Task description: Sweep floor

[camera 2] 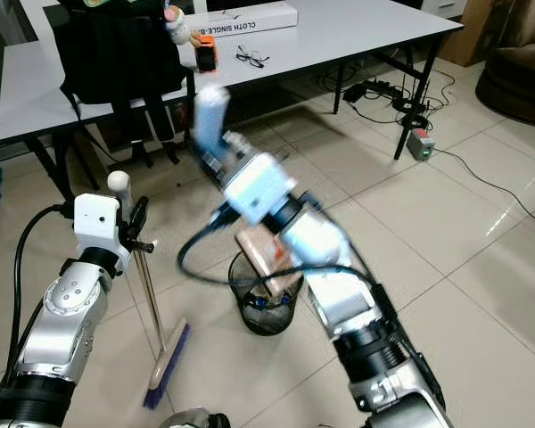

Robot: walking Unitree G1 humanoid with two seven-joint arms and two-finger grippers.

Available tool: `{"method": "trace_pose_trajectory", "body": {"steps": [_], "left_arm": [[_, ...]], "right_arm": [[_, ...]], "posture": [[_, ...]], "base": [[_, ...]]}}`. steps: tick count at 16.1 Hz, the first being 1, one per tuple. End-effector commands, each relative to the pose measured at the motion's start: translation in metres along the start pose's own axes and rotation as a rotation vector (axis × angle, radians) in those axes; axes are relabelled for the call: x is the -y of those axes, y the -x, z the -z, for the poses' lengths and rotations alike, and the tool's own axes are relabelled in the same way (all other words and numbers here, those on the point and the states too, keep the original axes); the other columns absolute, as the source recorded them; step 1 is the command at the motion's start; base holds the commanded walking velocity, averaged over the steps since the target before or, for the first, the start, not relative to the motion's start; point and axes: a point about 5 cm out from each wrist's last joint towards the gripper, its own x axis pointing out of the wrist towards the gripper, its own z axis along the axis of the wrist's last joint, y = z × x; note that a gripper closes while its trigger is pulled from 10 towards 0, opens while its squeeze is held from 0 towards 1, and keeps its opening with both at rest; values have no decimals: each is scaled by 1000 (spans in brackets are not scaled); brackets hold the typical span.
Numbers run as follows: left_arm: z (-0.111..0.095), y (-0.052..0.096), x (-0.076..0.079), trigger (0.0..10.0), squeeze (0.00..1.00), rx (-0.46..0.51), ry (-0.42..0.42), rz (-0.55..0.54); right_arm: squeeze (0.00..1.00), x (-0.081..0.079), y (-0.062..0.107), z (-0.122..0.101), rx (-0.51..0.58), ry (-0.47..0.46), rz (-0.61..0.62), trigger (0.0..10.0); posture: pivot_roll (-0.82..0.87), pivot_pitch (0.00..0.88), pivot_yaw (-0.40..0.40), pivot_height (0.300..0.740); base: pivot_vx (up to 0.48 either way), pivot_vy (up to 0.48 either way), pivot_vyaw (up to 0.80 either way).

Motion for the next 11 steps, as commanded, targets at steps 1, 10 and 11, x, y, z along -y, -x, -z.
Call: {"method": "trace_pose_trajectory", "body": {"steps": [1,10,11], "left_arm": [[-4,-1,0,10000,0,21,-19,6],[-6,-1,0,10000,0,29,-20,14],[-7,-1,0,10000,0,29,-23,18]], "right_arm": [[0,3,-4,-10,55,62,-29,10000],[0,60,-4,-23,80,116,283,10000],[0,72,-3,-27,103,67,370,10000]], "posture": [[4,36,67,740],[6,34,65,740],[6,35,65,740]], "base": [[0,0,0],[0,0,0],[0,0,0]]}}
